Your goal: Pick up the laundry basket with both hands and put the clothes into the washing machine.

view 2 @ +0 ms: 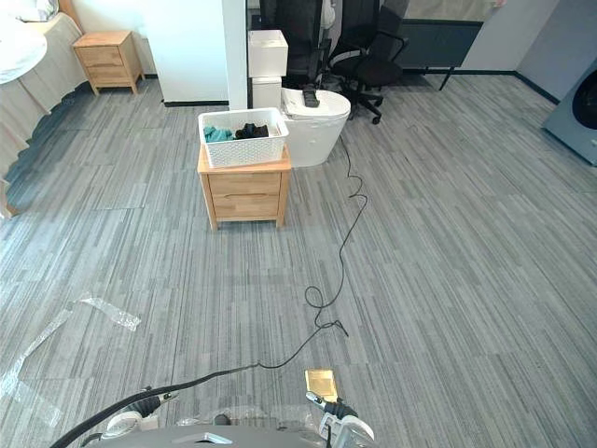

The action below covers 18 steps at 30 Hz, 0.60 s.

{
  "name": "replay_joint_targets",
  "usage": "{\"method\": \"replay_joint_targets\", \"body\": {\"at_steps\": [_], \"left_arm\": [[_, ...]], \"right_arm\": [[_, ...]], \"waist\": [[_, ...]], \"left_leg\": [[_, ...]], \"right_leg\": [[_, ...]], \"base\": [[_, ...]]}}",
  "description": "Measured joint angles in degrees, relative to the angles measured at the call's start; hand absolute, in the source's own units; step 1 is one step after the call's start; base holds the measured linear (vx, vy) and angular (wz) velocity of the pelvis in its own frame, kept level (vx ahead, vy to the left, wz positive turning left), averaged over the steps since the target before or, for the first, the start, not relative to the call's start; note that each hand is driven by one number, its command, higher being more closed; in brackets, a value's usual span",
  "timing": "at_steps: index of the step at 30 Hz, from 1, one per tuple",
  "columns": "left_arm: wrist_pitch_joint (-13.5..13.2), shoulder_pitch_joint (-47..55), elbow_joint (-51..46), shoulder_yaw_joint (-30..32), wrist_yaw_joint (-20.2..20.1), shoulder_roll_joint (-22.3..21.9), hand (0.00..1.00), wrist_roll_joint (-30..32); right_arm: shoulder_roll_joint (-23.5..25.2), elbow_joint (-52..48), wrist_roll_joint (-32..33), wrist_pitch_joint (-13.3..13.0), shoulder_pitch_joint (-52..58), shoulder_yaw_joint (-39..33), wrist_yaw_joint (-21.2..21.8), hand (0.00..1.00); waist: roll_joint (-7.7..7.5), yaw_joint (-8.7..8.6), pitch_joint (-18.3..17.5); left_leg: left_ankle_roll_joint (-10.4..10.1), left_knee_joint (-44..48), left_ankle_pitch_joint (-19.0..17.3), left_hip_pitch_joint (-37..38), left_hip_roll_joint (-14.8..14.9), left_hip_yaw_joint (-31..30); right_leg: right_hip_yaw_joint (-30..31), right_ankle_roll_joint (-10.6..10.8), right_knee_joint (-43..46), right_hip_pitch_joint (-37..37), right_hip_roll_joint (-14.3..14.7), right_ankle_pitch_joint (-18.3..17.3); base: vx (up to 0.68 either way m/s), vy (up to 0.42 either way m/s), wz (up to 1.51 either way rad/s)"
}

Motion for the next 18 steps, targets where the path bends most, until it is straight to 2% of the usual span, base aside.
{"method": "replay_joint_targets", "body": {"at_steps": [18], "left_arm": [[-0.1, -0.7, 0.7, -0.7, -0.1, 0.3, 0.0, 0.0]], "right_arm": [[-0.1, 0.1, -0.4, 0.1, -0.8, 0.9, 0.1, 0.0]], "waist": [[0.06, 0.17, 0.4]], "left_leg": [[0.4, 0.0, -0.3, -1.0, -0.6, 0.4]], "right_leg": [[0.3, 0.5, 1.0, -1.5, -0.7, -0.5]], "base": [[0.0, 0.0, -0.01]]}}
